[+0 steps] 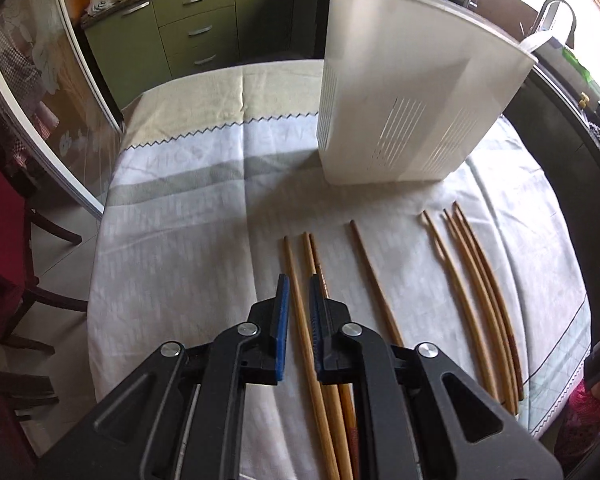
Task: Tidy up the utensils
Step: 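Move both grippers to the chopsticks and grasp a red-tipped chopstick with the right, then grasp a wooden chopstick with the left gripper while the right lifts its chopstick, then carry both chopsticks to the caddy and drop the left one in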
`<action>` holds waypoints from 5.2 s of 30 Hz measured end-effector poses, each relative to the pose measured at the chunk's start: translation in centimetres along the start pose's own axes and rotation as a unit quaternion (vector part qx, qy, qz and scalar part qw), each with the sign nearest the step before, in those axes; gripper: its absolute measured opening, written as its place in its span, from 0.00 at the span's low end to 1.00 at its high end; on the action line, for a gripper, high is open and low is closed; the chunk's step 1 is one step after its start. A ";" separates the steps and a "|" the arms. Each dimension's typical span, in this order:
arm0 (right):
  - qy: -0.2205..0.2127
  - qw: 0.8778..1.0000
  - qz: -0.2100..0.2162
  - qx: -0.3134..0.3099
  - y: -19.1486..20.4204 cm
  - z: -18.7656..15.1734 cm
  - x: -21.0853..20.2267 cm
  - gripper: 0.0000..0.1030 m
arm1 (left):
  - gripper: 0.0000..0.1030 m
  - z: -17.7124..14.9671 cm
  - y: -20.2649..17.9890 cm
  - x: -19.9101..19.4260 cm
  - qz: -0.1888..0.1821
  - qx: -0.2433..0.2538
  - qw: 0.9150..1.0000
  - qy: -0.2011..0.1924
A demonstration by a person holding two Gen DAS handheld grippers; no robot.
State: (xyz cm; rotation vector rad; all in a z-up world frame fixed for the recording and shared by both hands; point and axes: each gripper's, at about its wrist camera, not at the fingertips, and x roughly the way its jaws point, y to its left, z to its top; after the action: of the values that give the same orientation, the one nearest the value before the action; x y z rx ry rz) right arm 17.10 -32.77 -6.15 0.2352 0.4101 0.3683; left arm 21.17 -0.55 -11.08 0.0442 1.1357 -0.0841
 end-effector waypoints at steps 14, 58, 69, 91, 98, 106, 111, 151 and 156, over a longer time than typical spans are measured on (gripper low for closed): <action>0.038 0.998 0.017 0.053 -2.8 -2.4 1.1 0.32 | 0.09 -1.0 -0.7 2.9 0.006 -0.005 0.998 0.067; 0.363 0.924 -0.031 -0.115 5.4 -6.7 14.2 0.08 | 0.08 -0.7 -0.3 2.9 0.009 0.005 0.998 0.058; 0.346 0.932 -0.024 -0.103 5.6 -5.3 13.6 0.06 | 0.06 -0.7 0.0 2.7 -0.003 -0.003 0.998 0.067; 0.176 0.982 0.011 -0.075 6.5 2.0 0.0 0.07 | 0.06 -2.1 -0.6 -13.2 -0.003 0.009 0.990 -0.142; 0.156 0.985 0.013 -0.073 6.3 2.4 -1.4 0.07 | 0.06 -2.7 -0.9 -14.8 0.001 0.012 0.987 -0.162; 0.151 0.986 0.012 -0.076 6.4 2.5 -2.2 0.07 | 0.05 -2.7 -1.1 -15.7 -0.007 0.017 0.985 -0.173; 0.151 0.985 0.014 -0.078 6.6 2.4 -2.1 0.07 | 0.05 -2.7 -1.5 -15.5 -0.008 0.022 0.985 -0.173; 0.012 0.996 0.020 -0.088 12.9 21.0 4.2 0.06 | 0.06 13.7 -6.1 -20.4 -0.022 0.030 0.946 -0.323; 0.062 0.995 0.001 -0.082 11.7 18.4 8.7 0.06 | 0.06 13.6 -5.6 -16.4 -0.016 0.027 0.958 -0.284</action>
State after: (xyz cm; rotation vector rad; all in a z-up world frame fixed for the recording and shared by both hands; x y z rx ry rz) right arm 28.87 -21.43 10.73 0.0525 0.5000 0.4178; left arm 26.11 -6.47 9.62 0.0465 0.5589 -0.1453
